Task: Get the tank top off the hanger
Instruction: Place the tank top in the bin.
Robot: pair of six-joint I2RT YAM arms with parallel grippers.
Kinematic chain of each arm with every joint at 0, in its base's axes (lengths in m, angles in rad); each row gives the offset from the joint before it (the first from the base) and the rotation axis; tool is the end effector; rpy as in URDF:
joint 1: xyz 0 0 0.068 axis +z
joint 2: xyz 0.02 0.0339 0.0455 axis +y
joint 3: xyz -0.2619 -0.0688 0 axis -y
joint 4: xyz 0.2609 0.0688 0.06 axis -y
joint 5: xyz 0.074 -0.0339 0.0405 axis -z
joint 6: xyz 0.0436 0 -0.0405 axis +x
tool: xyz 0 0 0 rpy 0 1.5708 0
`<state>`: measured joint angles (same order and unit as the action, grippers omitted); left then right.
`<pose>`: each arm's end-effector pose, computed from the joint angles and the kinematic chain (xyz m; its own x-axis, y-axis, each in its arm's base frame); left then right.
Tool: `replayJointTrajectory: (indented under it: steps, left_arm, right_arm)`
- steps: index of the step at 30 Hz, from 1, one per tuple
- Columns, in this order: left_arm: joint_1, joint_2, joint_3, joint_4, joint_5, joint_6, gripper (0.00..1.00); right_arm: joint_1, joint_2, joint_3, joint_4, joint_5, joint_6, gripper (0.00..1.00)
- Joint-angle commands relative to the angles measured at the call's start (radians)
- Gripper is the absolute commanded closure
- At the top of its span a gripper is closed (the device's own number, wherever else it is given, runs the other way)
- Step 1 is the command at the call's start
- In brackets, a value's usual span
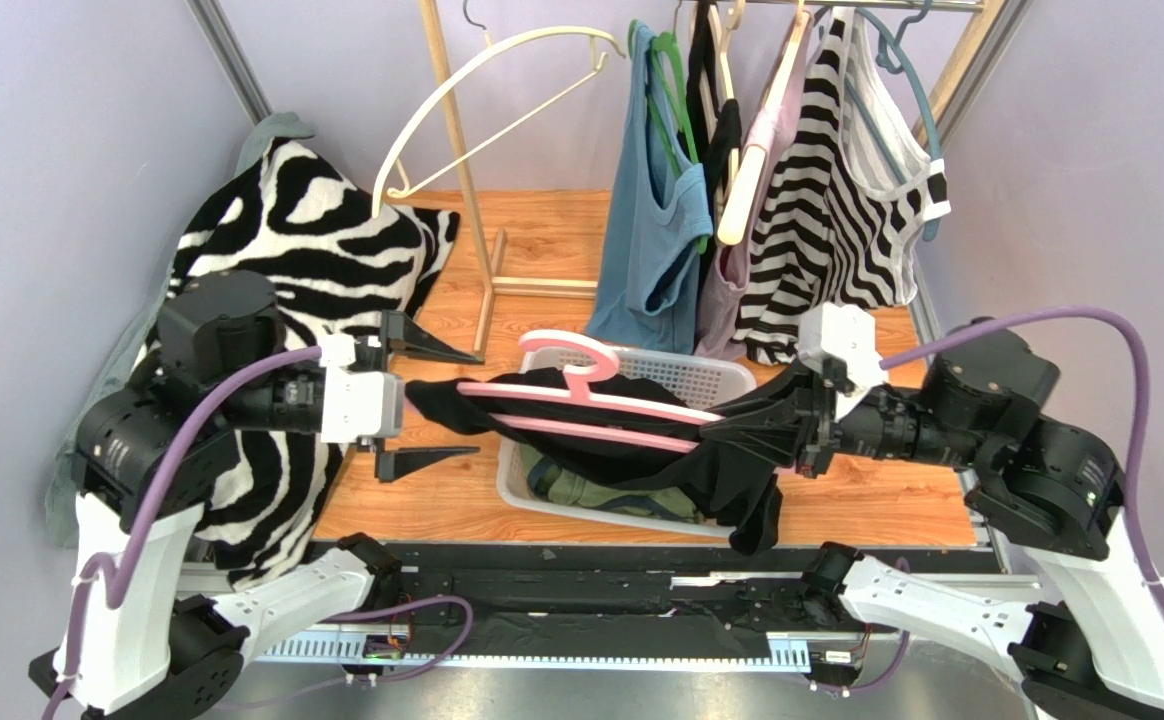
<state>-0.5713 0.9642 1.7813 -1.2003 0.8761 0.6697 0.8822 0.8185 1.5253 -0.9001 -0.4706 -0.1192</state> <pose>0.0660 -0.0823 0.5219 0.3404 0.2536 -0.9055 0.9365 -0.0054 0.3505 0.0554 0.0985 0.4981 -0.0057 -0.1738 -0.9848 -0.9786 0.2036 -0.0302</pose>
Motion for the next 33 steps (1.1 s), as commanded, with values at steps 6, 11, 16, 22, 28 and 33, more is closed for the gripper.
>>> replayJointTrajectory:
  steps: [6,11,16,22,28,33]
  left_arm:
    - [-0.013,0.001,-0.069,-0.025,0.034,0.050,0.25]
    - [-0.027,0.021,-0.114,-0.007,0.015,0.031,0.23]
    - [-0.030,0.036,-0.125,0.025,-0.003,0.022,0.34]
    - [-0.033,0.062,-0.109,0.061,-0.025,-0.001,0.90]
    - [-0.033,0.076,-0.088,0.116,-0.048,-0.054,1.00]
    - [-0.033,0.057,-0.094,0.148,-0.116,-0.099,1.00]
  right_arm:
    - [-0.002,0.034,0.049,0.089,-0.060,-0.005,1.00]
    - [-0.002,0.051,0.045,0.098,-0.082,-0.008,1.00]
    - [-0.002,0.053,0.039,0.109,-0.088,-0.013,1.00]
    - [-0.003,0.056,0.033,0.113,-0.077,-0.027,1.00]
    - [-0.002,0.030,-0.049,0.240,0.105,-0.023,1.00]
    - [-0.002,-0.004,-0.065,0.287,0.448,-0.020,0.46]
